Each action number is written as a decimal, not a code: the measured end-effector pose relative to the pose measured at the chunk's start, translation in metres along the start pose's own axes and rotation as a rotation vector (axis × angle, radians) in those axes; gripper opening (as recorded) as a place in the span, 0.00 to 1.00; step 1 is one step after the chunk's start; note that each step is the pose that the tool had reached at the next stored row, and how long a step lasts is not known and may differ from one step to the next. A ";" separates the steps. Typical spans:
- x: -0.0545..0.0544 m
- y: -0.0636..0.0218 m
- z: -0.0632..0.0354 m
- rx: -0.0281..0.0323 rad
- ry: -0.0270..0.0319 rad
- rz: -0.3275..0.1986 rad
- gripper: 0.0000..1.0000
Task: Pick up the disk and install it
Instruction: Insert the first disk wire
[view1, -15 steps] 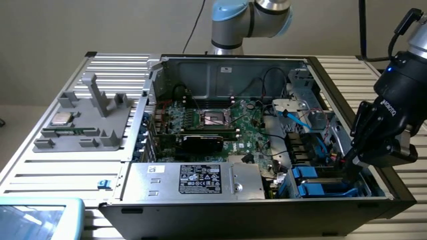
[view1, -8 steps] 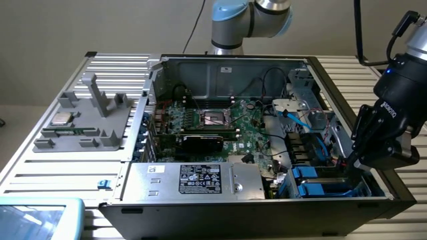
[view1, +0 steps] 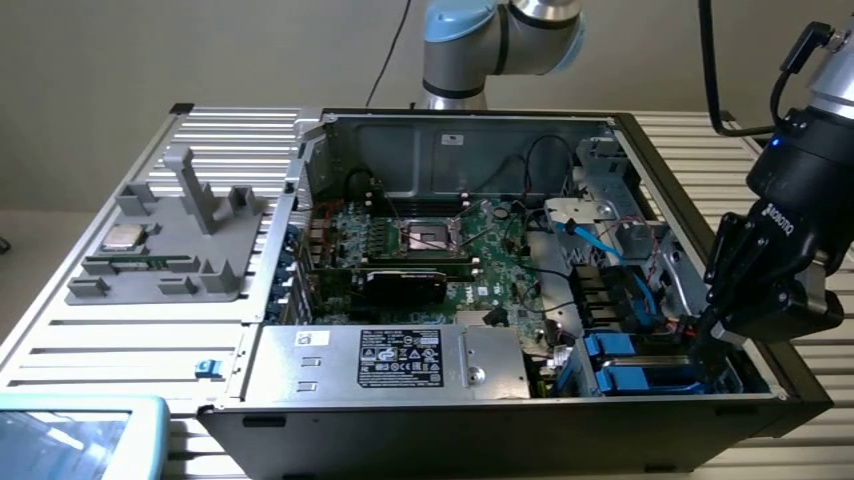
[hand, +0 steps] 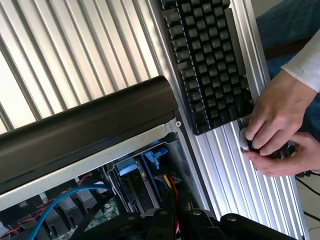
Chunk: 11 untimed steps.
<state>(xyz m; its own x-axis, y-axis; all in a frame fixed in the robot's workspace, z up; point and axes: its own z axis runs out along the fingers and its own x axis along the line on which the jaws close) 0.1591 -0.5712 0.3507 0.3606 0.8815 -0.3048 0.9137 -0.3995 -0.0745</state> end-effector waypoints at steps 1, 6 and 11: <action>0.000 0.0000 0.0000 0.0000 -0.0001 0.000 0.15; 0.000 -0.0001 0.0000 -0.0024 -0.0062 0.002 0.15; 0.000 -0.0002 -0.0004 -0.0037 -0.0097 0.002 0.23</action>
<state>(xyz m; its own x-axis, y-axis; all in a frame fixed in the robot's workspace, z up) 0.1590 -0.5711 0.3511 0.3609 0.8781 -0.3142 0.9136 -0.4006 -0.0702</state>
